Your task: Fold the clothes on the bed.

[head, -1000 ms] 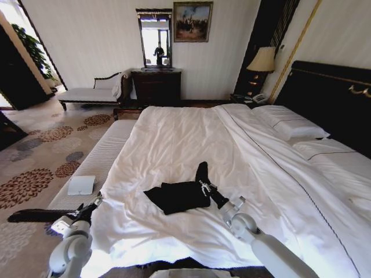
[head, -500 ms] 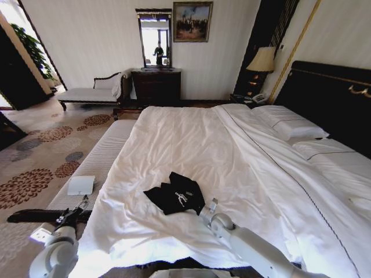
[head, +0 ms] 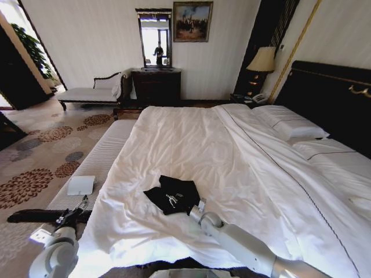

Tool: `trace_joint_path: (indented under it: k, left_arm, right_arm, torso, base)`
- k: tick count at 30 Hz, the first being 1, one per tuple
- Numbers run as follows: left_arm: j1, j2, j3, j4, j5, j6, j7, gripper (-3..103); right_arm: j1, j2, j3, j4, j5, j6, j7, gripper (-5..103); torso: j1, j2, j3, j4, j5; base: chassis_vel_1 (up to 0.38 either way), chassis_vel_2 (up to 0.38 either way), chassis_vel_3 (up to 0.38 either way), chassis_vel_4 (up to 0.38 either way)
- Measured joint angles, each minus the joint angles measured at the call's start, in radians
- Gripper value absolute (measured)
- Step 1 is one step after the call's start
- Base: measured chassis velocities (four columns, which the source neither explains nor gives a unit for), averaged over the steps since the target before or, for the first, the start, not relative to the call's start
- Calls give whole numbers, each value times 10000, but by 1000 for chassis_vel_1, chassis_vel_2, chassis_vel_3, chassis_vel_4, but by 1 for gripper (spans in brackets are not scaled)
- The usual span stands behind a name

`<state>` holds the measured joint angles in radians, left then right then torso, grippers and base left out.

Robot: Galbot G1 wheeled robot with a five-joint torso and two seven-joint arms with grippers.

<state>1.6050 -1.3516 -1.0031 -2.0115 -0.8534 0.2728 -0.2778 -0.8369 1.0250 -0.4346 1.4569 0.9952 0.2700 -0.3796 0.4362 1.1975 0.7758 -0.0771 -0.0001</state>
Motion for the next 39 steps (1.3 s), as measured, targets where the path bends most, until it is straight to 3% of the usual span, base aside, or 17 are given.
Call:
trace_joint_path:
  k: [1, 3, 7, 11, 12, 14, 18, 20, 23, 32, 36, 39]
  left_arm:
    - [-24, 0, 27, 1, 1, 13, -5, 100]
    - [-54, 2, 50, 11, 7, 20, -12, 100]
    - [-121, -6, 102, 63, 23, 46, -42, 100]
    - [-99, -9, 96, 112, 26, 47, -45, 100]
    - [-78, -6, 80, 136, 28, 46, -45, 100]
    - [-65, -5, 70, 147, 29, 47, -45, 100]
    - [-11, 0, -10, 150, 35, 42, -45, 100]
    - [0, -1, -24, 138, 35, 41, -45, 100]
    - [93, -42, -97, 88, 35, 28, -45, 100]
    - [383, -120, -356, 73, 26, -103, -20, 100]
    - [500, -176, -443, 10, 22, -204, -9, 100]
    - [543, -216, -443, -89, 10, -261, 22, 100]
  right_arm:
    - [-15, -173, 0, 156, -14, 19, -128, 20]
    - [-24, -313, 7, 285, -21, 34, -229, 20]
    - [-90, -842, 319, 924, 318, 146, -1274, 42]
    - [-60, -982, 625, 1190, 1042, 148, -1852, 47]
    - [15, -949, 690, 1171, 1261, 101, -1737, 58]
    - [79, -894, 703, 1121, 1386, 45, -1440, 58]
    - [646, -116, 515, 430, 1966, -490, 1421, 80]
    - [758, 83, 466, 273, 2027, -599, 1873, 80]
    - [1211, 984, 152, -339, 2195, -1029, 3230, 96]
    - [1644, 2377, -962, -1745, 1374, -1121, 3282, 100]
    - [1743, 2803, -1504, -2270, 516, -585, 2363, 100]
    - [1759, 2875, -1494, -2017, 502, -185, 1751, 100]
  torso:
    - [0, 0, 0, 0, 1]
    - [0, 0, 0, 0, 2]
    - [0, 0, 0, -1, 1]
    - [-1, 0, 0, -2, 1]
    - [-1, 0, 0, -2, -1]
    - [-1, 0, -1, -1, -1]
    - [0, 0, 0, -1, 0]
    - [0, -1, 0, 0, 0]
    - [0, 0, 0, 2, 1]
    - [0, 0, 0, 1, -2]
    - [0, 0, 0, 0, -3]
    - [0, 0, 0, 1, -1]
  base:
    - [0, 0, 0, 0]
    - [0, 0, 0, 0]
    - [0, 0, 0, 0]
    - [0, 0, 0, 0]
    - [0, 0, 0, 0]
    - [0, 0, 0, 0]
    - [0, 0, 0, 0]
    - [0, 0, 0, 0]
    - [0, 0, 0, 0]
    - [0, 0, 0, 0]
    - [0, 0, 0, 0]
    - [0, 0, 0, 0]
